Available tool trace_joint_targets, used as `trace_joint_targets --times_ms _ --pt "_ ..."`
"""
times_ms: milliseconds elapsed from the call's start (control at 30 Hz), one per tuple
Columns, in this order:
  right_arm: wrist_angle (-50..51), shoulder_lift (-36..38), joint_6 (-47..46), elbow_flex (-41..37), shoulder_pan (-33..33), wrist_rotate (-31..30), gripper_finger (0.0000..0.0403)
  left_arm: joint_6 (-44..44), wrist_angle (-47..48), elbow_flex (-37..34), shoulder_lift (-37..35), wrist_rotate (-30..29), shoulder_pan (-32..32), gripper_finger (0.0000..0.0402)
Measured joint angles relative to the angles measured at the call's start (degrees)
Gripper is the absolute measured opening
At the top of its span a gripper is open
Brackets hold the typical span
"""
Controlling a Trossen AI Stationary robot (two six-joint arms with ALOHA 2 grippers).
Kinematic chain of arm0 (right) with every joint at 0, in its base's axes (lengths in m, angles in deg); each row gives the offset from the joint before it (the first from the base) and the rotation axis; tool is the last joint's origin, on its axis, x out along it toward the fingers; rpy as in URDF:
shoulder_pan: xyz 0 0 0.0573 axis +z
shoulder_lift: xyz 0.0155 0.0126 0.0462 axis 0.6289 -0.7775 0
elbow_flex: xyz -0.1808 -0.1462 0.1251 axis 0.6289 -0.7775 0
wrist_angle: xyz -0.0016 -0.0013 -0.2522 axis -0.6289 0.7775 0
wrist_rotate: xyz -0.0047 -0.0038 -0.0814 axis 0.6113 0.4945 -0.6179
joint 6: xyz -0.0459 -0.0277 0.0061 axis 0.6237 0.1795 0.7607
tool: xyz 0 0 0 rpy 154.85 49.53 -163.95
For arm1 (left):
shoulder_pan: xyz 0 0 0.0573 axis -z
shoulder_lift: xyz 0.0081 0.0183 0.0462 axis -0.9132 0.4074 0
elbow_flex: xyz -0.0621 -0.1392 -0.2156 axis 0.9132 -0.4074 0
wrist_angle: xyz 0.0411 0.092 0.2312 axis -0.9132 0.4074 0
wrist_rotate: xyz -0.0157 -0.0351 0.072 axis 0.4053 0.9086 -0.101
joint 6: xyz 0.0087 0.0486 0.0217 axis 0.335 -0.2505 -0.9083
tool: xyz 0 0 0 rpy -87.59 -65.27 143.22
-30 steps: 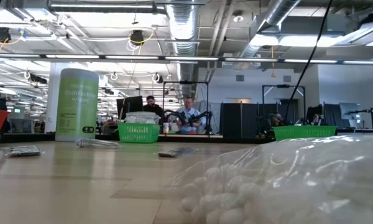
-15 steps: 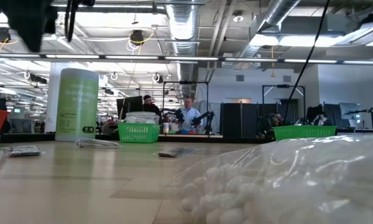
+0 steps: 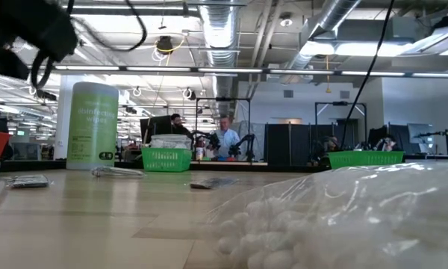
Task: Pick & Place Travel size toiletries
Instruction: Put the black comb into the bottom red basket
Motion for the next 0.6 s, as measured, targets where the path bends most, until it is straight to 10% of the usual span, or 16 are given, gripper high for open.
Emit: trace_joint_targets --times_ms 600 --pt "-12.2 0.1 -2.2 -5.1 -1.8 5.5 0.0000 -4.2 -4.1 0.0 8.2 -0.8 0.6 0.0000"
